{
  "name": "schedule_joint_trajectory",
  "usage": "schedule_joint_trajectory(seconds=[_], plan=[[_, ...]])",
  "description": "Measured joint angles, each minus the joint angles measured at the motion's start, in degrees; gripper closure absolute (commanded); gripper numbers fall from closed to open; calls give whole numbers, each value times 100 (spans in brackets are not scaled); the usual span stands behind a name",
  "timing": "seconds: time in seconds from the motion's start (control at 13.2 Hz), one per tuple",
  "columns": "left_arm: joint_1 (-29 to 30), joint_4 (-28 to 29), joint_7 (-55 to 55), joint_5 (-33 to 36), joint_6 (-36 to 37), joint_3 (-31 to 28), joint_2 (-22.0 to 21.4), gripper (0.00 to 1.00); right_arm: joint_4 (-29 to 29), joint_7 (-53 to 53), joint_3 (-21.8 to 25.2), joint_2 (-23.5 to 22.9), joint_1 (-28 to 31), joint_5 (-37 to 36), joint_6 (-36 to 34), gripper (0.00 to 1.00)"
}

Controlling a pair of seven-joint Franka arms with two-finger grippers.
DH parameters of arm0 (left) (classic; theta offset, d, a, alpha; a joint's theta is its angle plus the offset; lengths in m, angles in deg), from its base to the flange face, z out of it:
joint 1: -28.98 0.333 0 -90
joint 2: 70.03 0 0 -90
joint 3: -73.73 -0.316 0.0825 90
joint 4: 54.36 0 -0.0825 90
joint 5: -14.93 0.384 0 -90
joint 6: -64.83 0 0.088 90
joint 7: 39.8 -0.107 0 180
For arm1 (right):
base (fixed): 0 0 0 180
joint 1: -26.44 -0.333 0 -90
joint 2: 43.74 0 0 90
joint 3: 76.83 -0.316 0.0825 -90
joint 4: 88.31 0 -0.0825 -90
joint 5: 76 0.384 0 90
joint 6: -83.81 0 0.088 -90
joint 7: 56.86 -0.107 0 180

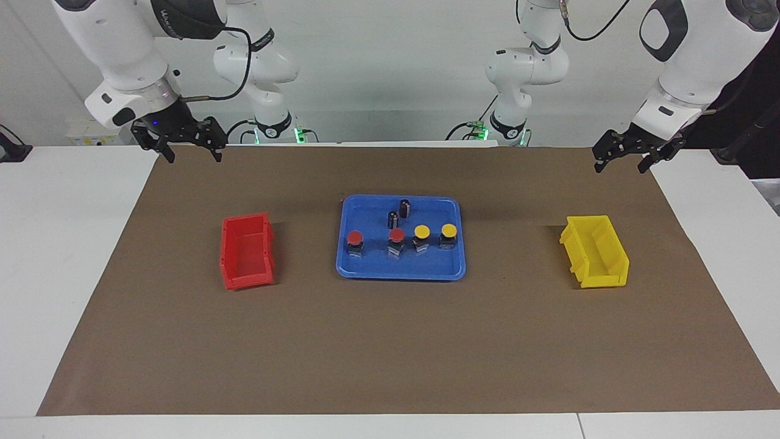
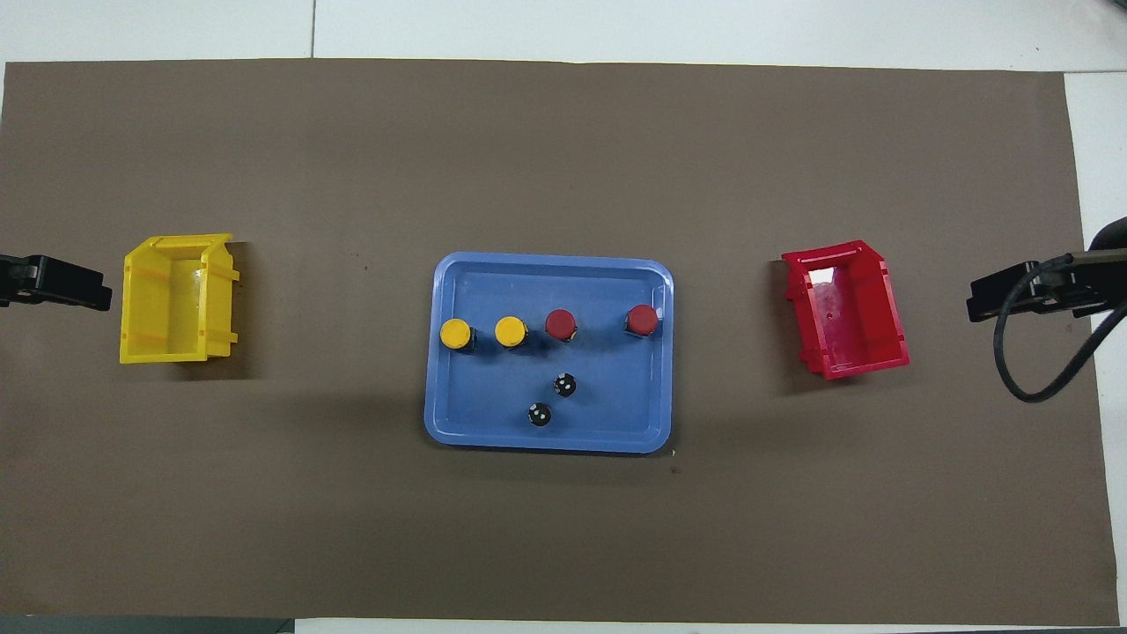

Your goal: Sort red and yellow buttons by color

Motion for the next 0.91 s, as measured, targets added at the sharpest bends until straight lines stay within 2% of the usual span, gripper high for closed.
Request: schedule_joint_trajectory(seconds=[0.53,0.91], plan=[[3,0,0,0,102,-6,0,0,0,0,0,0,0,0,2,0],[-1,3,0,0,102,17,0,0,15,-114,-32,-18,-230,4,328,0]])
